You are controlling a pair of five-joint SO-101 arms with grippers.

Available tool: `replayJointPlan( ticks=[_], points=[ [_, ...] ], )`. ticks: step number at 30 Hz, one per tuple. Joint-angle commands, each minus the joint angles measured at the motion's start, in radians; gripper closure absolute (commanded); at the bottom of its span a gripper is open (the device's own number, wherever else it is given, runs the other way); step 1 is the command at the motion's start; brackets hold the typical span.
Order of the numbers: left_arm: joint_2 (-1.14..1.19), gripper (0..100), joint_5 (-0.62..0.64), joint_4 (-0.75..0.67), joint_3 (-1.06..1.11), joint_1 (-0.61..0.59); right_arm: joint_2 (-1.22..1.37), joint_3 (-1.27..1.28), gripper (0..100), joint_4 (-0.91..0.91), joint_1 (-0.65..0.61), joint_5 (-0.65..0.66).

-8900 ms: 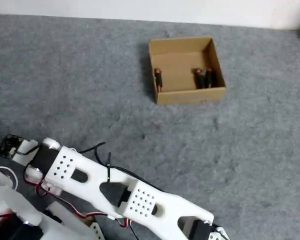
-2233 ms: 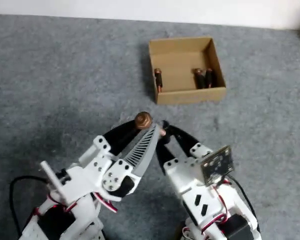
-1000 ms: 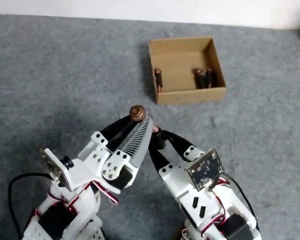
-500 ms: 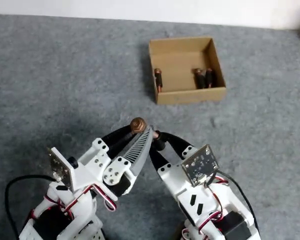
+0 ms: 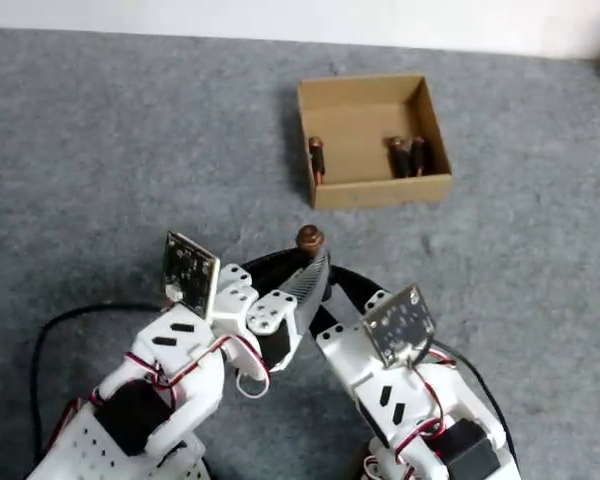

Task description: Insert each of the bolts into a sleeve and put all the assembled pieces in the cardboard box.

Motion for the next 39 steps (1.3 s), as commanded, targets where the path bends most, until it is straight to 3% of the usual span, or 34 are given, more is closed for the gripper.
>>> replayJointPlan(
  ticks=[1,6,11,14,19,28,31,34,37,39],
  points=[
    [-0.005,99,0.003,0.012,-0.004,-0.002,-0.012,-0.025,99.3,-0.007,0.005,0.012],
    [-0.045,97,0.006,0.012,0.001,-0.002,-0.012,-0.025,99.3,0.007,0.005,0.012],
    [-0.065,73,0.008,0.012,0.048,-0.001,-0.012,-0.007,99.3,0.007,0.005,0.012],
    [-0.07,68,0.025,0.012,0.054,-0.002,-0.012,0.019,99.3,0.005,0.002,0.012],
    [-0.071,69,0.141,0.012,0.047,-0.004,-0.012,0.027,99.3,0.001,0.004,0.012],
    [-0.073,70,0.258,0.011,0.022,-0.168,-0.01,0.033,99.3,-0.001,0.007,0.012],
    [-0.073,79,0.25,0.006,0.019,-0.265,-0.01,0.071,99.3,-0.038,0.007,0.012],
    [-0.071,98,0.199,-0.051,0.022,-0.335,-0.01,0.12,99.3,-0.094,0.048,0.012],
    [-0.064,97,0.026,-0.08,0.028,-0.386,-0.008,0.151,99.3,-0.143,0.099,0.012],
    [-0.061,100,-0.021,-0.072,0.035,-0.409,-0.008,0.171,99.3,-0.165,0.114,0.012]
  ],
)
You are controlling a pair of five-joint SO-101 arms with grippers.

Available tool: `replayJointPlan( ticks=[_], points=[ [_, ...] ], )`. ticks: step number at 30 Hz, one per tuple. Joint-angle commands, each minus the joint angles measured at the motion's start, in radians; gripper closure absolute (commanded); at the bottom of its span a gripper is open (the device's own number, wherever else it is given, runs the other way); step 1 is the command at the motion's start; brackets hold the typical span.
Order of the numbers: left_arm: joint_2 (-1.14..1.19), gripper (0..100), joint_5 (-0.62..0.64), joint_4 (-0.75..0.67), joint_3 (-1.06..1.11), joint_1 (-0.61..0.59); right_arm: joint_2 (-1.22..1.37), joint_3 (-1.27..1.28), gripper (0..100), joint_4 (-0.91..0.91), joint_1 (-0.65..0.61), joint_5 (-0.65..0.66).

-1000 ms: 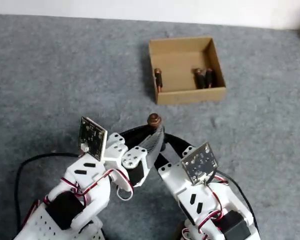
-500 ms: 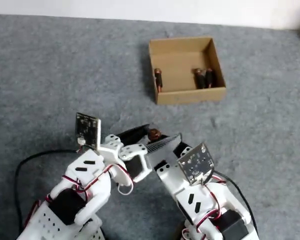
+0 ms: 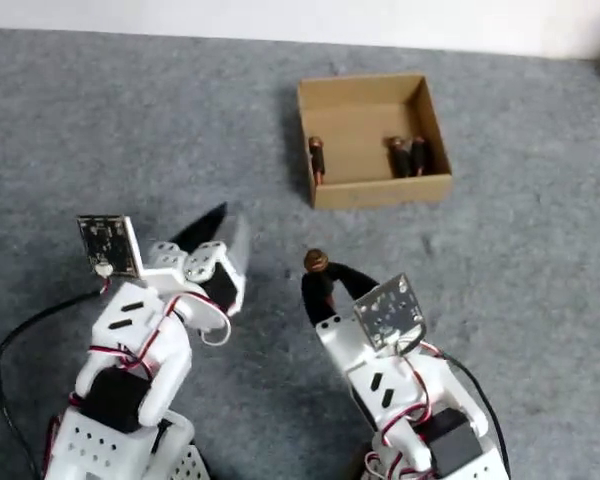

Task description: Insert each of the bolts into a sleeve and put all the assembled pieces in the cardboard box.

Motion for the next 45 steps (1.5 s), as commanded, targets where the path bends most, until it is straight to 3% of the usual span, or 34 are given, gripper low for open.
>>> replayJointPlan(
  ticks=[1,7,12,15,21,30,38,45],
  points=[
    [-0.001,99,-0.135,-0.011,-0.007,-0.067,-0.005,0.015,99.3,-0.079,0.035,0.011],
    [-0.001,99,-0.351,-0.009,0.067,-0.076,0.001,0.116,99.3,-0.194,0.036,0.061],
    [-0.001,99,-0.348,-0.015,0.09,-0.077,0.007,0.117,99.3,-0.206,0.093,0.115],
    [-0.001,99,-0.35,-0.015,0.091,-0.077,0.105,-0.005,99.3,-0.232,0.154,0.123],
    [0.001,99,-0.35,-0.021,0.108,-0.117,0.651,-0.383,99.3,-0.325,0.291,0.123],
    [-0.001,99,-0.354,-0.103,0.151,-0.125,1.646,-1.165,99.3,-0.329,0.414,0.123],
    [-0.001,99,-0.354,-0.103,0.151,-0.124,2.219,-1.751,99.3,-0.077,0.49,0.118],
    [-0.001,99,-0.354,-0.103,0.151,-0.122,2.433,-2.097,99.3,0.136,0.487,0.117]
  ],
)
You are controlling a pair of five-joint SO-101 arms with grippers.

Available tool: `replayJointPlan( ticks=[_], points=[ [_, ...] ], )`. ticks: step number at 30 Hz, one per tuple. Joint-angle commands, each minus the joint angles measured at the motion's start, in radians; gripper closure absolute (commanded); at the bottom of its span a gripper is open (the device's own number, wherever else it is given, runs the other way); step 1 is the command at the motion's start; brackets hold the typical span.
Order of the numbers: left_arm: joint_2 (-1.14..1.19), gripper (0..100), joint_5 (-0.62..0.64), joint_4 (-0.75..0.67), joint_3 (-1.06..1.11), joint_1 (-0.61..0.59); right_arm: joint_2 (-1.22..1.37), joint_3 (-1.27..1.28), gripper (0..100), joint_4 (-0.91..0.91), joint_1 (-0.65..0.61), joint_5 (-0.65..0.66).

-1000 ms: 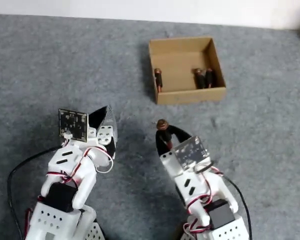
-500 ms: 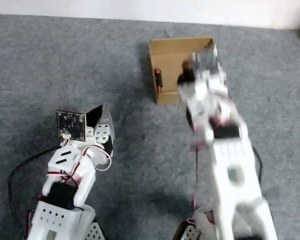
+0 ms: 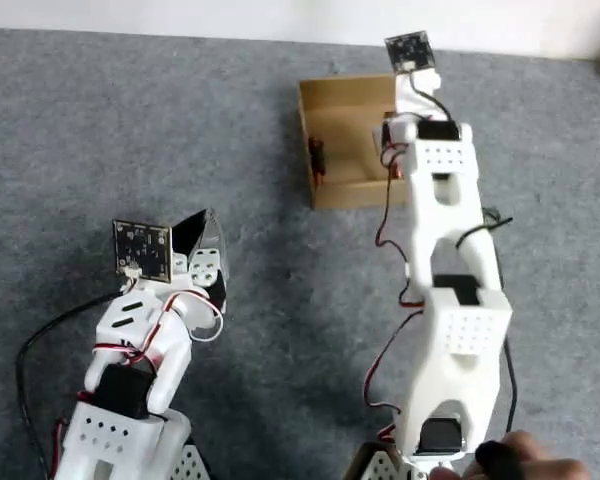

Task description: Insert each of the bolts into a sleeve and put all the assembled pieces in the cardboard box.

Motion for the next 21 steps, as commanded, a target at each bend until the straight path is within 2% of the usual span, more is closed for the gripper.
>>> replayJointPlan(
  ticks=[1,7,12,14,21],
  points=[
    [-0.001,99,-0.018,-0.025,-0.007,-0.01,0.028,-0.202,99.1,0.067,0.007,0.008],
    [-0.001,99,-0.018,-0.025,-0.007,-0.008,0.087,-0.328,95.8,0.197,0.007,0.008],
    [-0.001,99,-0.018,-0.025,-0.004,-0.007,0.096,-0.352,67.6,0.288,0.007,0.011],
    [-0.001,99,-0.02,-0.025,-0.004,-0.007,0.088,-0.354,60.9,0.315,0.008,0.011],
    [-0.001,99,-0.02,-0.025,-0.002,-0.007,0.035,-0.473,62.3,0.464,0.005,0.006]
  ],
)
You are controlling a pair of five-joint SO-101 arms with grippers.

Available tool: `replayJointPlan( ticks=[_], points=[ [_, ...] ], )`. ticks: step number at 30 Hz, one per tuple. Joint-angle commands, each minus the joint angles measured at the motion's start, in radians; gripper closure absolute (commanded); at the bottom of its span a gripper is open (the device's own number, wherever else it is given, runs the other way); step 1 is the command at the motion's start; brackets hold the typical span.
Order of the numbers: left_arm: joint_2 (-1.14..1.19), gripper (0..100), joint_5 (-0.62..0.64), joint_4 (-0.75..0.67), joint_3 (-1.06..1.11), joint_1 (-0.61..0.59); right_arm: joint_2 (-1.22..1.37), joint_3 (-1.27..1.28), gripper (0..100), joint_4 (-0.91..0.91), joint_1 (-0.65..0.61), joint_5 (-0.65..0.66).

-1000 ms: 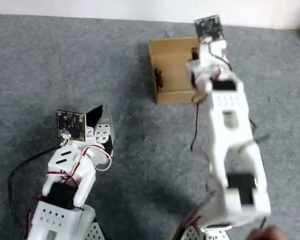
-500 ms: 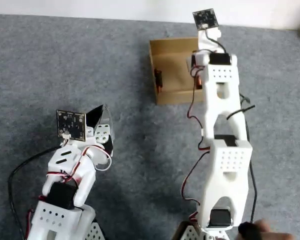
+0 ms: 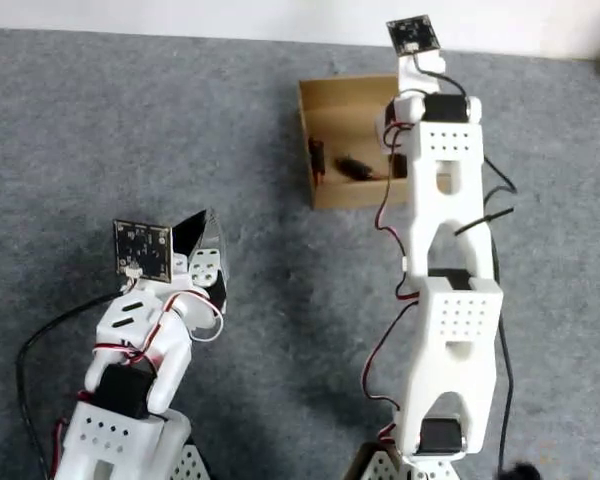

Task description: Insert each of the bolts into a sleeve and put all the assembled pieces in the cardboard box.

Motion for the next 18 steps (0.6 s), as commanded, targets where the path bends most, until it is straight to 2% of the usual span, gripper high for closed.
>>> replayJointPlan(
  ticks=[1,11,14,18],
  points=[
    [-0.001,99,-0.02,-0.025,-0.005,-0.007,-0.091,-0.12,62.4,0.094,0.005,0.006],
    [-0.001,99,-0.058,-0.026,-0.001,-0.005,-0.151,-0.53,62.4,0.46,-0.076,0.006],
    [-0.001,99,-0.061,-0.026,0.005,-0.005,-0.182,-0.654,62.4,0.46,-0.061,-0.057],
    [-0.001,99,-0.061,-0.104,0.047,-0.005,-0.312,-0.636,62.4,0.46,-0.028,-0.135]
  ],
)
